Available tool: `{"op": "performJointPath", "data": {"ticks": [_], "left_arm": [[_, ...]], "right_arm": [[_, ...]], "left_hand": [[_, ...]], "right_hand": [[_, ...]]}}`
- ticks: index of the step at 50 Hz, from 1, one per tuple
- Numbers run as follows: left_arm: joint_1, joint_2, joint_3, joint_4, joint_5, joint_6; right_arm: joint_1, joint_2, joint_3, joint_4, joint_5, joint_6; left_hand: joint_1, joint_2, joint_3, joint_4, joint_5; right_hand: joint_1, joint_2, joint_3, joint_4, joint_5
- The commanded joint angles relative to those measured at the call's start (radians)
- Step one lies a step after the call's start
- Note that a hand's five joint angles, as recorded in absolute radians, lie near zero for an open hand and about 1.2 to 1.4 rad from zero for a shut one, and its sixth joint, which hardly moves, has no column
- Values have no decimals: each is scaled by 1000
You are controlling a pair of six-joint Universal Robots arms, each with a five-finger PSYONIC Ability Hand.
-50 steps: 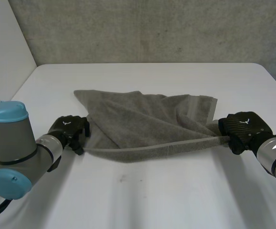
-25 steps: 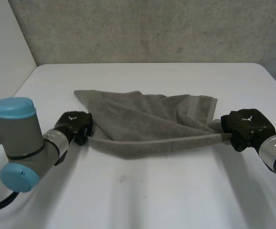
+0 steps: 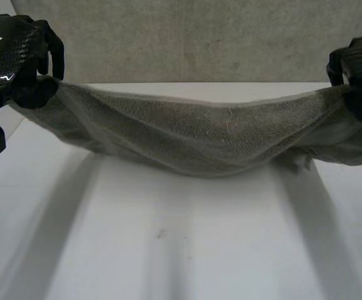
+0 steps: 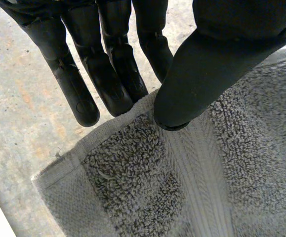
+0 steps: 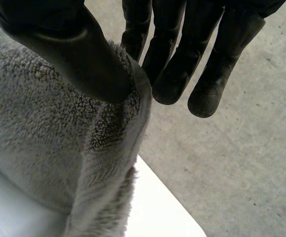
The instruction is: Fold the towel.
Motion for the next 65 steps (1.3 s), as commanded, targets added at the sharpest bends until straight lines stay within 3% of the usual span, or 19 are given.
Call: {"op": "performJointPath", "data": {"ticks": [1, 6, 9, 11, 12, 14, 16, 19, 21, 24, 27, 31, 37, 44, 48, 57, 59, 61, 65], "left_arm": [[3, -137, -7, -27, 21, 9], [0, -409, 155, -26, 5, 40], [-1, -473, 237, -27, -3, 41], [-4, -574, 454, -29, -34, 34], [-4, -574, 455, -29, -34, 34], [-14, -637, 713, -23, -72, 31], [-15, -664, 843, -12, -93, 25], [-18, -706, 1063, 23, -136, -9], [-18, -717, 1135, 40, -152, -35], [-18, -718, 1187, 56, -169, -84], [-18, -718, 1164, 47, -167, -126], [-17, -701, 1041, 5, -163, -163], [2, -619, 654, -3, -150, -179], [35, -574, 178, 147, -144, -170], [46, -582, 58, 218, -126, -169], [66, -582, -68, 304, -98, -170], [71, -579, -74, 306, -98, -170], [75, -576, -77, 307, -98, -170], [91, -572, -76, 310, -98, -170]], "right_arm": [[-32, 196, -141, 173, -18, -130], [-24, 353, -247, 184, 14, -221], [-1, 473, -375, 166, 36, -215], [19, 534, -479, 133, 59, -201], [51, 592, -594, 83, 83, -179], [91, 634, -707, 6, 99, -149], [121, 672, -869, -192, 126, -79], [120, 674, -893, -292, 130, -37], [118, 660, -887, -464, 139, 53], [121, 643, -858, -484, 143, 99], [123, 635, -832, -441, 142, 99], [137, 635, -754, -217, 125, 82], [161, 643, -522, -69, 114, -6], [164, 650, -190, -227, 70, -85], [166, 679, -8, -386, 39, -92], [163, 697, 80, -425, 64, -71], [154, 687, 101, -425, 76, -42], [148, 684, 107, -425, 91, -8], [124, 683, 118, -422, 128, 87]], "left_hand": [[208, 179, 180, 179, 202], [208, 179, 180, 179, 202], [208, 179, 180, 179, 202], [208, 179, 180, 179, 202], [208, 179, 180, 179, 202], [208, 179, 180, 179, 202], [208, 179, 180, 179, 202], [208, 179, 180, 179, 202], [208, 179, 180, 179, 202], [208, 179, 180, 179, 202], [208, 179, 180, 179, 202], [208, 179, 180, 179, 202], [208, 179, 180, 179, 202], [208, 179, 180, 179, 202], [208, 179, 180, 179, 202], [208, 179, 180, 179, 202], [208, 179, 180, 179, 202], [208, 179, 180, 179, 202], [208, 179, 180, 179, 202]], "right_hand": [[65, 61, 52, 54, 65], [65, 61, 52, 54, 65], [65, 61, 52, 54, 65], [65, 61, 52, 54, 65], [65, 61, 52, 54, 65], [65, 61, 52, 54, 65], [65, 61, 52, 54, 65], [65, 61, 52, 54, 65], [65, 61, 52, 54, 65], [65, 61, 52, 54, 65], [65, 61, 52, 54, 65], [65, 61, 52, 54, 65], [65, 61, 52, 54, 65], [65, 61, 52, 54, 65], [65, 61, 52, 54, 65], [65, 61, 52, 54, 65], [-304, -309, -318, -315, -305], [-510, -514, -524, -521, -510], [-618, -622, -631, -629, -618]]}}
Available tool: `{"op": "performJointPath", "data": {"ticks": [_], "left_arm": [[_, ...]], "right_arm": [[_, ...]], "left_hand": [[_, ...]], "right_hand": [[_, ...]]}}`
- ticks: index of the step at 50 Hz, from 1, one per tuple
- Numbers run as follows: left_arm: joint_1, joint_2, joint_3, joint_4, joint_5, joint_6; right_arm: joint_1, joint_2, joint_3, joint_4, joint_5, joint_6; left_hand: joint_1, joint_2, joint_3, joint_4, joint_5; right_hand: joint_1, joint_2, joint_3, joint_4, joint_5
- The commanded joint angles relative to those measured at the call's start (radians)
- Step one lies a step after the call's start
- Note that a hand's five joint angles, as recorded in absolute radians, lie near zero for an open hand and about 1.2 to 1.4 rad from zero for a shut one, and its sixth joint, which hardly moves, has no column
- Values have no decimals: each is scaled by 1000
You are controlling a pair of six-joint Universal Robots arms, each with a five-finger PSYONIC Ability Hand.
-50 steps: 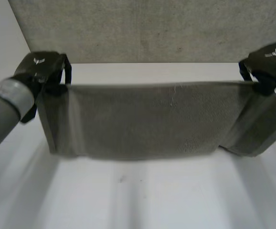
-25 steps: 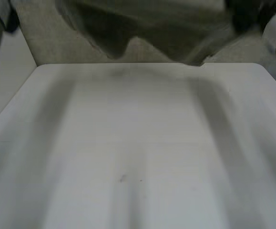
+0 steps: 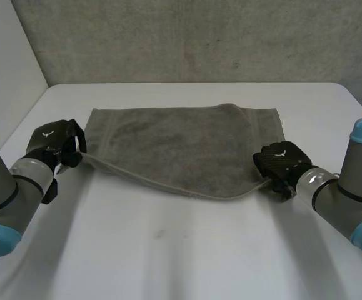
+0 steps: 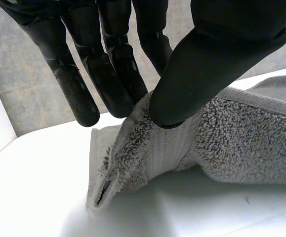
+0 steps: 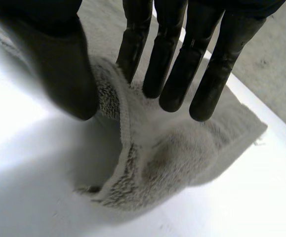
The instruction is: Fold the towel.
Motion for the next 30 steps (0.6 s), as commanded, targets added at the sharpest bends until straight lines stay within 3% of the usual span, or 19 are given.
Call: {"op": "performJointPath", "data": {"ticks": [1, 5, 17, 24, 30], "left_arm": [[21, 7, 4, -2, -1, -1], [33, 7, 9, 1, -1, -1], [56, 9, 6, 2, 0, -3], [56, 12, 1, 2, 0, -3], [56, 12, 4, 2, 0, -3]], "right_arm": [[-46, -10, 21, 12, 69, 180], [-58, -11, 45, 4, 78, 263], [-70, -8, 56, 0, 78, 301], [-78, -2, 41, 0, 77, 435], [-78, 9, 47, -42, 91, 450]], "left_hand": [[198, 178, 178, 177, 192], [198, 178, 178, 177, 192], [198, 178, 178, 177, 192], [198, 178, 178, 177, 192], [198, 178, 178, 177, 192]], "right_hand": [[-203, -205, -207, -210, -199], [-268, -270, -272, -275, -264], [-200, -202, -204, -208, -197], [-215, -217, -219, -222, -211], [-218, -220, -222, -225, -214]]}}
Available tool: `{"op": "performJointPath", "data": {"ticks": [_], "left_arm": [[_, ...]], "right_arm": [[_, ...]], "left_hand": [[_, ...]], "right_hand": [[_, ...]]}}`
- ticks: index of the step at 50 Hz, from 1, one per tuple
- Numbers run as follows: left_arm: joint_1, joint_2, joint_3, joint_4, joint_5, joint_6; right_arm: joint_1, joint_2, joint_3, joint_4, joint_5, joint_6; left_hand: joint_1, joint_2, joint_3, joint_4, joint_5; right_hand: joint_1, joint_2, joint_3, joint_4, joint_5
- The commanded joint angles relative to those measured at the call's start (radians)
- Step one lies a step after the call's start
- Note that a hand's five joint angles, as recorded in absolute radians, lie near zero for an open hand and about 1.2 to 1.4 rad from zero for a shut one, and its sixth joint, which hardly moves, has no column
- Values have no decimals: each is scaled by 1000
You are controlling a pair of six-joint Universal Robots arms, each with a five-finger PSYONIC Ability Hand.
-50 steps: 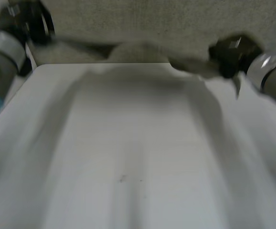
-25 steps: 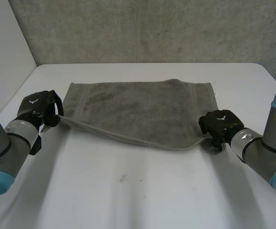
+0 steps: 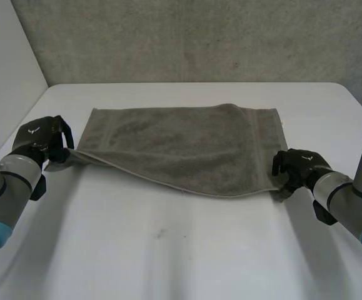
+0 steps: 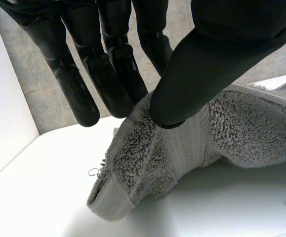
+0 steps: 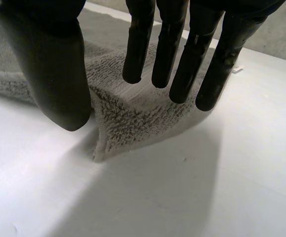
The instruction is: Fold the towel.
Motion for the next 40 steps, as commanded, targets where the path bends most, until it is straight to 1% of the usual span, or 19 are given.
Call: {"op": "performJointPath", "data": {"ticks": [1, 9, 10, 11, 12, 13, 16, 17, 21, 23, 24, 25, 26, 28, 29, 31, 35, 36, 40], "left_arm": [[0, 1, 3, 0, 0, 0], [0, 1, 4, 0, 0, 0], [0, 1, 4, 0, 0, 0], [0, 1, 6, 0, 0, 0], [0, 1, 6, 0, 0, 0], [0, 1, 6, 0, 0, 0], [0, 4, 4, -3, 1, 2], [-2, 6, 3, -8, 3, 2], [-3, 57, -10, -46, 18, 3], [-4, 85, -22, -86, 34, 6], [-4, 116, -34, -132, 53, 8], [-4, 116, -34, -132, 54, 8], [-2, 148, -45, -181, 76, 12], [3, 186, -57, -227, 99, 23], [18, 234, -82, -270, 122, 44], [41, 286, -112, -310, 144, 76], [87, 404, -174, -373, 192, 176], [102, 464, -201, -400, 218, 234], [139, 545, -235, -423, 294, 343]], "right_arm": [[0, 10, 4, -41, 14, 39], [3, 30, 2, -85, 52, 28], [3, 32, -2, -85, 61, 27], [3, 26, -4, -87, 74, 22], [3, 26, -4, -87, 74, 22], [0, 9, -2, -91, 89, 8], [1, -83, 13, -119, 106, -44], [3, -161, 22, -128, 95, -77], [3, -278, 25, -99, 54, -182], [1, -334, 16, 48, -4, -336], [1, -335, 16, 48, -5, -337], [-6, -341, 4, 136, -26, -413], [-6, -341, 4, 137, -26, -414], [-57, -347, -13, 321, -31, -549], [-57, -347, -13, 321, -31, -550], [-123, -352, -8, 491, -35, -675], [-176, -374, -13, 611, -52, -777], [-200, -410, -19, 633, -63, -812], [-234, -474, -39, 624, -107, -845]], "left_hand": [[198, 178, 178, 177, 192], [198, 178, 178, 177, 192], [198, 178, 178, 177, 192], [198, 178, 178, 177, 192], [198, 178, 178, 177, 192], [198, 178, 178, 177, 192], [198, 178, 178, 177, 192], [198, 178, 178, 177, 192], [198, 178, 178, 177, 192], [198, 178, 178, 177, 192], [198, 178, 178, 177, 192], [198, 178, 178, 177, 192], [198, 178, 178, 177, 192], [198, 178, 178, 177, 192], [198, 178, 178, 177, 192], [198, 178, 178, 177, 192], [198, 178, 178, 177, 192], [198, 178, 178, 177, 192], [198, 178, 178, 177, 192]], "right_hand": [[-4, -23, -2, 2, -7], [101, 83, 103, 108, 98], [238, 219, 240, 244, 235], [527, 509, 529, 533, 524], [530, 511, 532, 536, 527], [724, 705, 726, 730, 721], [726, 707, 728, 732, 723], [726, 707, 728, 732, 723], [726, 707, 728, 732, 723], [726, 707, 728, 732, 723], [726, 707, 728, 732, 723], [726, 707, 728, 732, 723], [726, 707, 728, 732, 723], [726, 707, 728, 732, 723], [726, 707, 728, 732, 723], [726, 707, 728, 732, 723], [726, 707, 728, 732, 723], [726, 707, 728, 732, 723], [726, 707, 728, 732, 723]]}}
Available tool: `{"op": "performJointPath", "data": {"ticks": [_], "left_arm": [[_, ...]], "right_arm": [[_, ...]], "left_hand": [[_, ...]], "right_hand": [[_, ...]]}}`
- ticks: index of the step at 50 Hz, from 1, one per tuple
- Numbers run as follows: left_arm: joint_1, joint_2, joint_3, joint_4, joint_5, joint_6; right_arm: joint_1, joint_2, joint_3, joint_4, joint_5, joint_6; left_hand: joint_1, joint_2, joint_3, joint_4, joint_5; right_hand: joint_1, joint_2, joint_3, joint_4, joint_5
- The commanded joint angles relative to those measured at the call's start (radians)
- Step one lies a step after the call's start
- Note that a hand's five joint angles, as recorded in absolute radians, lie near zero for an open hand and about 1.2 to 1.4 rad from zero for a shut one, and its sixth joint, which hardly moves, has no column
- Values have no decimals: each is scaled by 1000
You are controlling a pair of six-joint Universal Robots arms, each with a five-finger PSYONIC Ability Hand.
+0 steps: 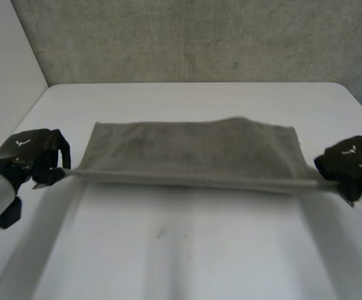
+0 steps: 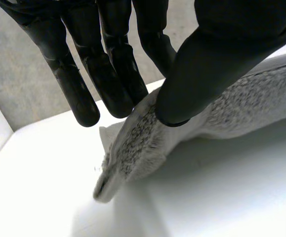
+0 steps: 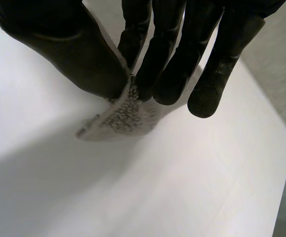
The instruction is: Fold the towel.
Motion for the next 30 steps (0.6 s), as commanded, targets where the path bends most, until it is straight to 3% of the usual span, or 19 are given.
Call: {"op": "performJointPath", "data": {"ticks": [1, 6, 8, 9, 11, 14, 16, 22, 30], "left_arm": [[62, 154, -70, -59, 104, 175], [65, 126, -37, -36, 128, 170], [24, -12, 30, 26, 124, 156], [24, -13, 31, 27, 124, 156], [-68, -164, 139, 95, 108, 110], [-108, -240, 204, 114, 86, 93], [-151, -387, 346, 129, 28, 84], [-186, -640, 630, 133, -82, 84], [-225, -837, 848, 122, -122, 84]], "right_arm": [[-77, -90, -40, 51, -83, -88], [-77, 4, -85, 11, -131, -46], [-71, 61, -105, -12, -130, -25], [-60, 111, -138, -35, -119, -10], [-37, 157, -175, -54, -98, 2], [38, 266, -255, -80, -29, 10], [66, 320, -301, -94, 11, 16], [97, 502, -450, -228, 88, 69], [120, 602, -521, -425, 109, 120]], "left_hand": [[198, 178, 178, 177, 192], [198, 178, 178, 177, 192], [198, 178, 178, 177, 192], [198, 178, 178, 177, 192], [198, 178, 178, 177, 192], [198, 178, 178, 177, 192], [198, 178, 178, 177, 192], [198, 178, 178, 177, 192], [198, 178, 178, 177, 192]], "right_hand": [[56, 61, 57, 55, 59], [56, 61, 57, 55, 59], [56, 61, 57, 55, 59], [56, 61, 57, 55, 59], [56, 61, 57, 55, 59], [56, 61, 57, 55, 59], [56, 61, 57, 55, 59], [56, 61, 57, 55, 59], [56, 61, 57, 55, 59]]}}
